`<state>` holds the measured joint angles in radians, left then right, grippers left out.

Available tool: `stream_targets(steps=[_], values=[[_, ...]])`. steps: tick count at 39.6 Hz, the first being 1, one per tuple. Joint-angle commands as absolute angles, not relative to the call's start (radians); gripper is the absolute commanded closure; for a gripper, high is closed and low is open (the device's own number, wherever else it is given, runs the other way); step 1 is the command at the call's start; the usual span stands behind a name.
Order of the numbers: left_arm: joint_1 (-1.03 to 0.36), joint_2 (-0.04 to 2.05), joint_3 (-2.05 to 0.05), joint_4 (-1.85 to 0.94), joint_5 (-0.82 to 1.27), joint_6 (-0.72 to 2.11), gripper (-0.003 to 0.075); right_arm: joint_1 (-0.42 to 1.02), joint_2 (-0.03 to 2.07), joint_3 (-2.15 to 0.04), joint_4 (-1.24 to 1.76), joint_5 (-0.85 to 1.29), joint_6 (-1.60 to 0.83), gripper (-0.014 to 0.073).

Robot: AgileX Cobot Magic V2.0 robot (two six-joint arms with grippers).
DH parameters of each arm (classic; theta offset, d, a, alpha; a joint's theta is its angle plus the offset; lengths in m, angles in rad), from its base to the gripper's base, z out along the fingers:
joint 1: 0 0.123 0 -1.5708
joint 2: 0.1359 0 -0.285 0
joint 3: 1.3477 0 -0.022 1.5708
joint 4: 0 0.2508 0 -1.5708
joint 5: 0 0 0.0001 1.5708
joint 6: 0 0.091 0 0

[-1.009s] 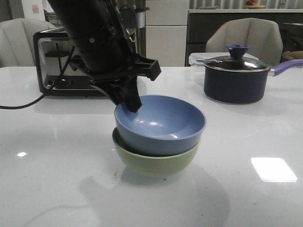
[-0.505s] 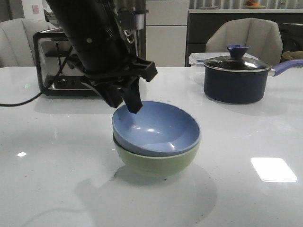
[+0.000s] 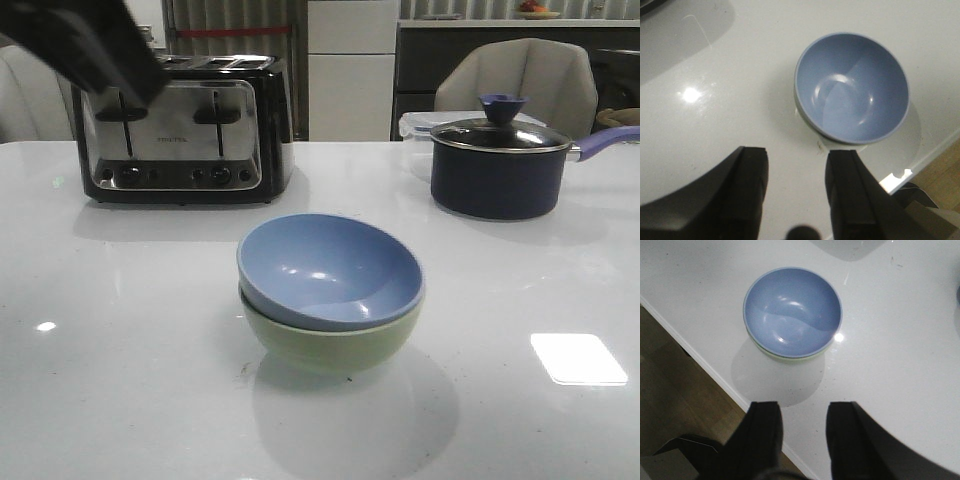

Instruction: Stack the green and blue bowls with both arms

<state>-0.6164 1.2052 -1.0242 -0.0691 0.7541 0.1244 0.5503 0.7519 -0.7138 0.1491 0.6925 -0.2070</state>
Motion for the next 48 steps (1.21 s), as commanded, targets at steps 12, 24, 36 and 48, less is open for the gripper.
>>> stream_targets(steps=[12,24,36,48], values=[[-0.625,0.715,-0.758,-0.013,0.704,0.124,0.0359,0.551,0.745,-0.739,0.157,0.633,-0.212,0.0232],[-0.625,0.584,-0.656,-0.013,0.698,0.124,0.0359,0.551,0.745,-0.739,0.156,0.652,-0.212,0.0232],[-0.625,0.588,-0.651,-0.013,0.672,0.124,0.0414,0.551,0.745,-0.739,0.156,0.671,-0.212,0.0333],[-0.625,0.588,-0.651,-0.013,0.67,0.08,0.0624,0.551,0.745,-0.739,0.156,0.678,-0.212,0.0536]])
